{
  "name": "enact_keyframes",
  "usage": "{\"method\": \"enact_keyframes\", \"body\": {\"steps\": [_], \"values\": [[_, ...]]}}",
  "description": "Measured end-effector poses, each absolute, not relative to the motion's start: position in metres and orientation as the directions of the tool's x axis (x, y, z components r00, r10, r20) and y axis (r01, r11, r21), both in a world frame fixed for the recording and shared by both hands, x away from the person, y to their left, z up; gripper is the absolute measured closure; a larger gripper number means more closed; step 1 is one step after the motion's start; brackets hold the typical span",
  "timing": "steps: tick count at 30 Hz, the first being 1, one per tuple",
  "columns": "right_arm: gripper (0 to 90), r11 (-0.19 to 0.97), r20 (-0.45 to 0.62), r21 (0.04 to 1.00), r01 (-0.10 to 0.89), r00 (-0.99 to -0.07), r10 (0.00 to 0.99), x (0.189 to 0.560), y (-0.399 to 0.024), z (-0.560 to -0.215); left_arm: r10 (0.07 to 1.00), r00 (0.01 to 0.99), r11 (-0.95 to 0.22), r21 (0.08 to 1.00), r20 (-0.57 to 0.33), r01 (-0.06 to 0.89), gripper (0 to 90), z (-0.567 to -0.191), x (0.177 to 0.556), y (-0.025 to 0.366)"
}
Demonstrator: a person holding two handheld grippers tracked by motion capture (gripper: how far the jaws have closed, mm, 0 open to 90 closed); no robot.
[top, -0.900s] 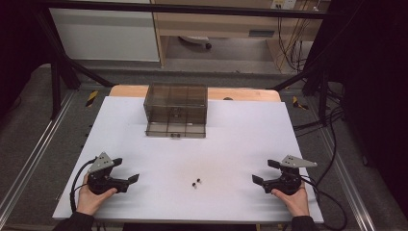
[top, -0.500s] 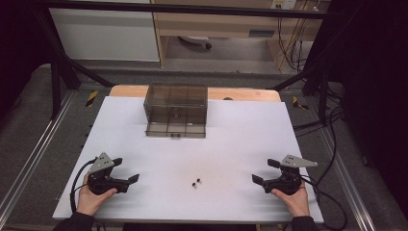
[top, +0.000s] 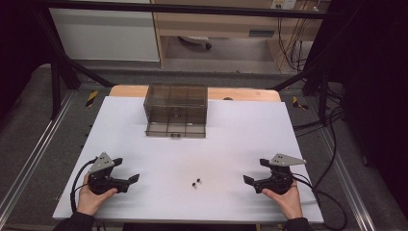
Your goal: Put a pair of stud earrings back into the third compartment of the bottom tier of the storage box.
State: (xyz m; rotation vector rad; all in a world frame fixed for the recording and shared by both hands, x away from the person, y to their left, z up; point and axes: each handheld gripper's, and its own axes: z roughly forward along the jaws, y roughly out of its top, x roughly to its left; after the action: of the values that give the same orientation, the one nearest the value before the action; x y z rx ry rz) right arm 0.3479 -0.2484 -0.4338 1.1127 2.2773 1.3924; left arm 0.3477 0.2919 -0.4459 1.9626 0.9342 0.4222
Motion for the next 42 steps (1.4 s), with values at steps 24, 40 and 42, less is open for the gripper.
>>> {"method": "enact_keyframes", "body": {"steps": [24, 40, 42], "values": [[3.3, 0.331, 0.160, 0.803, 0.496, -0.713, 0.682, 0.349, -0.171, -0.437, 0.757, 0.650, -0.316, 0.836, -0.064, 0.449, 5.2, -0.447, 0.348, 0.292], [6.4, 0.388, 0.130, 0.791, 0.473, -0.751, 0.648, 0.351, -0.130, -0.440, 0.762, 0.644, -0.313, 0.837, -0.061, 0.449, 5.2, -0.448, 0.349, 0.293], [8.6, 0.403, 0.125, 0.788, 0.465, -0.762, 0.635, 0.352, -0.122, -0.441, 0.764, 0.642, -0.308, 0.838, -0.064, 0.449, 5.3, -0.448, 0.349, 0.293]]}}
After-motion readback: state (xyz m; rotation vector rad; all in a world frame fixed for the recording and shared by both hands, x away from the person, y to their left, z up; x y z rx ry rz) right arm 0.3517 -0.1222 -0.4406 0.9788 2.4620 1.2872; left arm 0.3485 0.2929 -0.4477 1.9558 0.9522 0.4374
